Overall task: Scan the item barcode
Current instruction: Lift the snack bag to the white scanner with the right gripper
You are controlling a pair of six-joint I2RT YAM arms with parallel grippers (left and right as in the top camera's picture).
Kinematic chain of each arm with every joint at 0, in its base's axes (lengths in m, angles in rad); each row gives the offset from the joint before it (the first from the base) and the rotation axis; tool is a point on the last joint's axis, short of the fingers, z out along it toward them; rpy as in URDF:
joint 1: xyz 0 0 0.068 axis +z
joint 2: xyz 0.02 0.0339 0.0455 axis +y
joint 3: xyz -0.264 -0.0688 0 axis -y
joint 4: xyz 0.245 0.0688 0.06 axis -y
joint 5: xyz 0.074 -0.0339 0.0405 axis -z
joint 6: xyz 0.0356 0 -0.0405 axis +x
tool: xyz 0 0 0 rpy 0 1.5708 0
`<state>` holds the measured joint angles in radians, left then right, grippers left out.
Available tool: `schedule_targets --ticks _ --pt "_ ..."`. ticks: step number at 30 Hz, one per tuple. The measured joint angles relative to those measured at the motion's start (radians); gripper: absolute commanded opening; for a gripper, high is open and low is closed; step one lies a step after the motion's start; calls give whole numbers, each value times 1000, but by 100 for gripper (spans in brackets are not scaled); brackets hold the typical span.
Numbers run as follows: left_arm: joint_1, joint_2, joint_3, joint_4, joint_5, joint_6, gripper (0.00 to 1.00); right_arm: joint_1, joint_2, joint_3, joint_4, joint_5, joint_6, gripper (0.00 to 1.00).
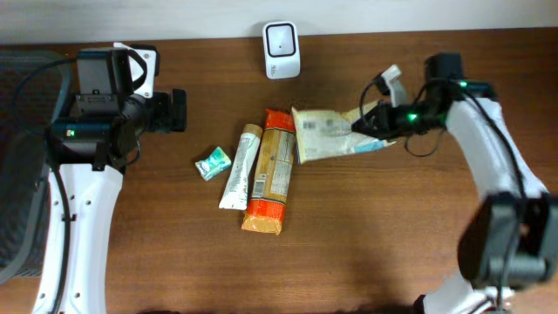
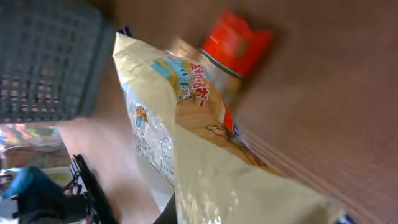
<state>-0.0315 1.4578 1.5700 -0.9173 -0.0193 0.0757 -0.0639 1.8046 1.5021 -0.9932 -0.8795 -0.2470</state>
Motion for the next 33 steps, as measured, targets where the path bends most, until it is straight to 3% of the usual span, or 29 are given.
schedule_targets --ticks 2,8,14,19,22,24,25,27,30,33 --pt "0 0 0 1 0 0 99 0 -85 9 -39 -33 -20 4" --pt "0 0 0 0 0 0 99 0 -96 9 -78 -92 -33 4" --pt "0 0 0 0 0 0 99 0 -96 30 -85 -87 97 4" --pt "0 0 0 0 0 0 99 18 -58 425 -72 25 304 4" --pt "0 1 0 -2 0 0 99 186 80 707 -6 380 338 4" --pt "0 1 0 2 0 0 99 292 151 717 141 678 256 4" --pt "0 1 0 0 0 0 99 387 243 723 274 905 137 4" --pt "0 1 0 -2 0 0 99 459 365 722 504 1147 -63 4" --pt "0 2 -1 -3 0 0 99 505 522 722 775 1387 -370 4" --pt "0 2 -1 0 0 0 99 507 617 722 908 1491 -570 4"
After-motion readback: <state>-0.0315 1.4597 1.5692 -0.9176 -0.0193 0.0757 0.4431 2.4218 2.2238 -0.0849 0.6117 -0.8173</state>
